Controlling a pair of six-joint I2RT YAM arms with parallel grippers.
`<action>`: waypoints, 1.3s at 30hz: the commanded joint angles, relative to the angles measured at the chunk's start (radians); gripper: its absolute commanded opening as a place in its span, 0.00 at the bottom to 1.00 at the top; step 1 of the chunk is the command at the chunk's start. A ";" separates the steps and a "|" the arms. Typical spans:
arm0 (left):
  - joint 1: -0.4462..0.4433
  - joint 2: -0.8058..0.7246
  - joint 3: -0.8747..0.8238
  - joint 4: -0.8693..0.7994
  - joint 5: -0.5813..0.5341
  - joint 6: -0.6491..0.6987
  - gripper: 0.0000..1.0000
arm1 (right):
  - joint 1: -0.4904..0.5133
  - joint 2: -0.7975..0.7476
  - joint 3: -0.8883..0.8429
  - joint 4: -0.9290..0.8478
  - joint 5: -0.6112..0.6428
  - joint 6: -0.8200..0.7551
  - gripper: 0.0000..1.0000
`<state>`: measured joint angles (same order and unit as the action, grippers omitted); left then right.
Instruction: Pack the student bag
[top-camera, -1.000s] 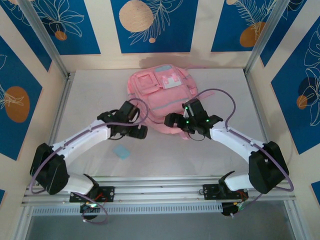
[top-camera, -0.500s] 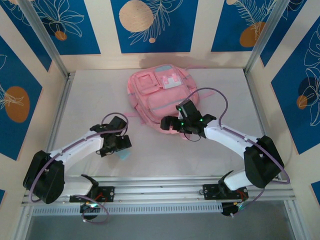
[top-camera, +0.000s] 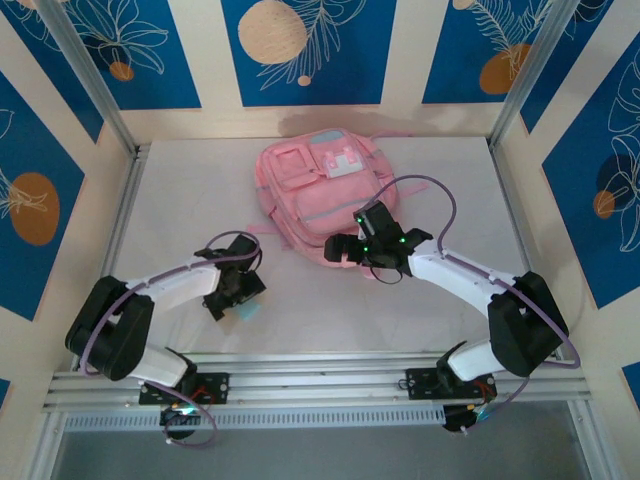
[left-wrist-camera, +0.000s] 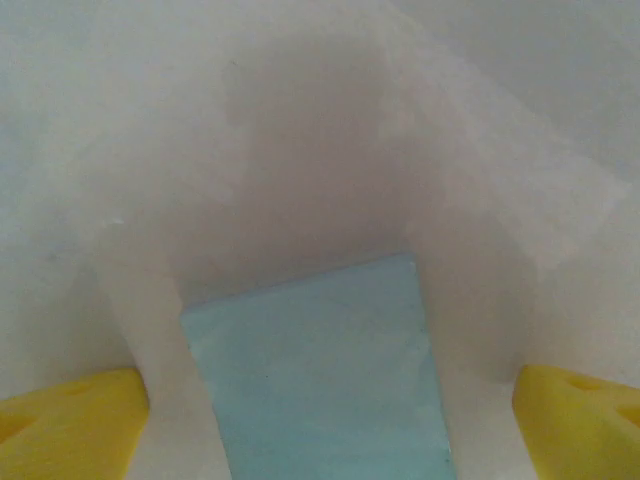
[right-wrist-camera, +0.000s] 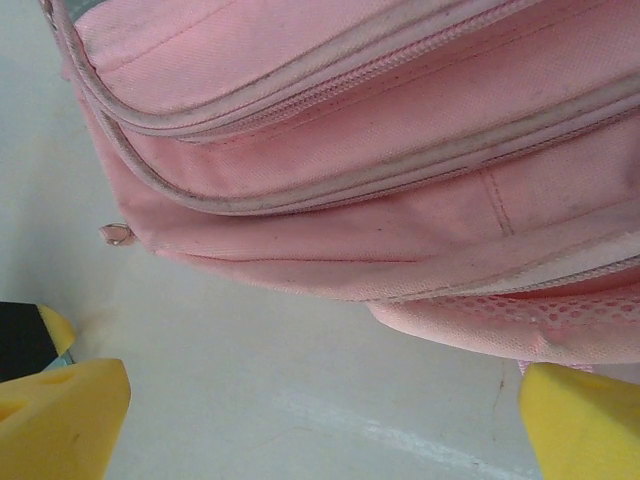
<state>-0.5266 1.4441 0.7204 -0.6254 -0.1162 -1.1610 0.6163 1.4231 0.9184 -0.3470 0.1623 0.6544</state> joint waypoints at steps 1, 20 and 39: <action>0.008 0.040 -0.022 0.037 0.010 -0.042 0.86 | 0.008 -0.039 -0.007 -0.020 0.021 -0.024 0.99; 0.008 -0.044 0.045 0.104 -0.008 0.049 0.51 | 0.025 -0.038 0.001 0.005 -0.031 -0.053 1.00; 0.008 -0.062 0.038 0.163 0.031 0.078 0.51 | 0.159 0.094 -0.027 0.224 -0.225 -0.001 0.91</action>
<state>-0.5236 1.3678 0.7456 -0.4751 -0.1097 -1.0897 0.7380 1.4906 0.9051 -0.2062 0.0158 0.6361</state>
